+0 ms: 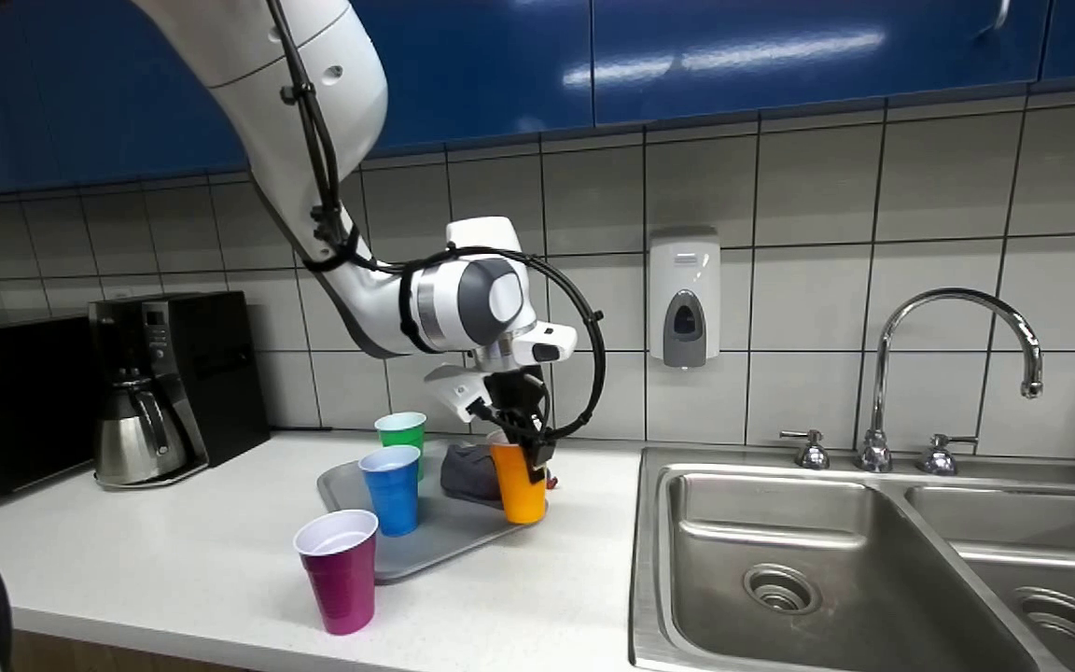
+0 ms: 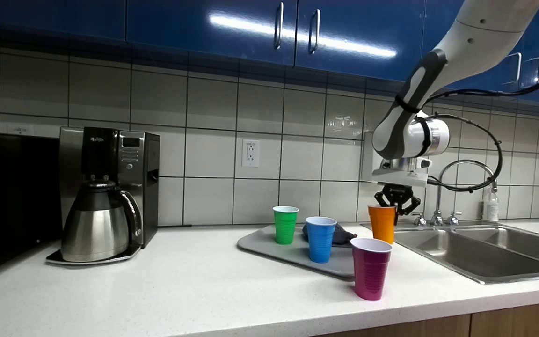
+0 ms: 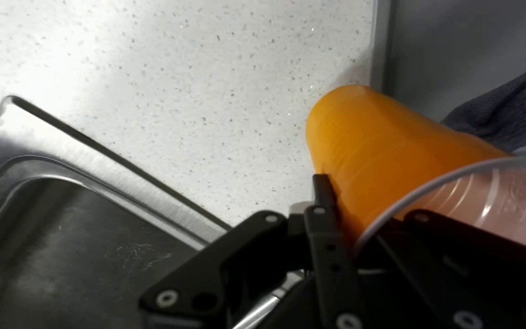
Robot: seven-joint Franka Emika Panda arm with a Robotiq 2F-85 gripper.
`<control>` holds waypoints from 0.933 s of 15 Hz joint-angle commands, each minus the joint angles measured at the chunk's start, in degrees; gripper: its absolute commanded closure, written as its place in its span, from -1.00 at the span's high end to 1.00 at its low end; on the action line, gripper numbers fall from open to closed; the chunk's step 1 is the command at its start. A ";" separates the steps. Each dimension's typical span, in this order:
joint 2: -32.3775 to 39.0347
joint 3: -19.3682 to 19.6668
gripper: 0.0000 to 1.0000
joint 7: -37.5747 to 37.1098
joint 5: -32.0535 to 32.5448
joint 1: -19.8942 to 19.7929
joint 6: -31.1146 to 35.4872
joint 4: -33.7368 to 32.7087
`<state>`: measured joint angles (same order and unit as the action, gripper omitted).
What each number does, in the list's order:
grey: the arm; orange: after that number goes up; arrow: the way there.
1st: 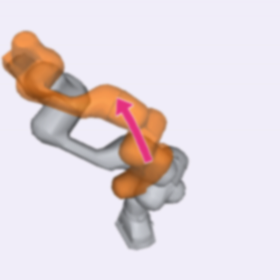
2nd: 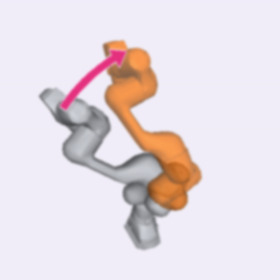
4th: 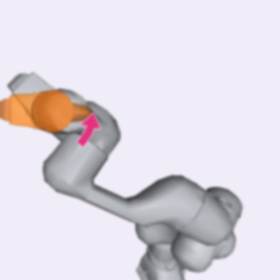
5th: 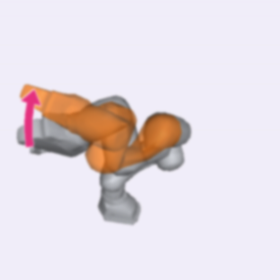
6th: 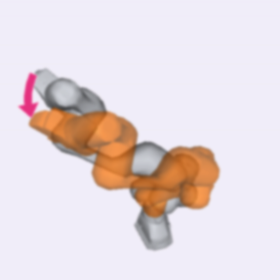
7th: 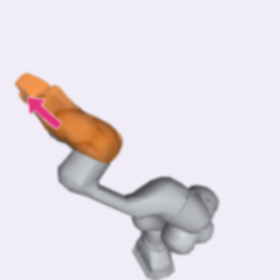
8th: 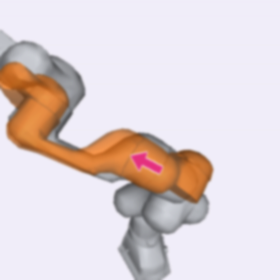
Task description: Shift all the cups to the counter
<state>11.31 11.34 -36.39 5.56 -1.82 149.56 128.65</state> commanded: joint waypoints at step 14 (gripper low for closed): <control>-0.73 1.86 -0.98 6.15 -0.97 -2.76 6.88 7.07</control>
<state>11.36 13.20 -32.64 5.56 -3.91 154.09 133.94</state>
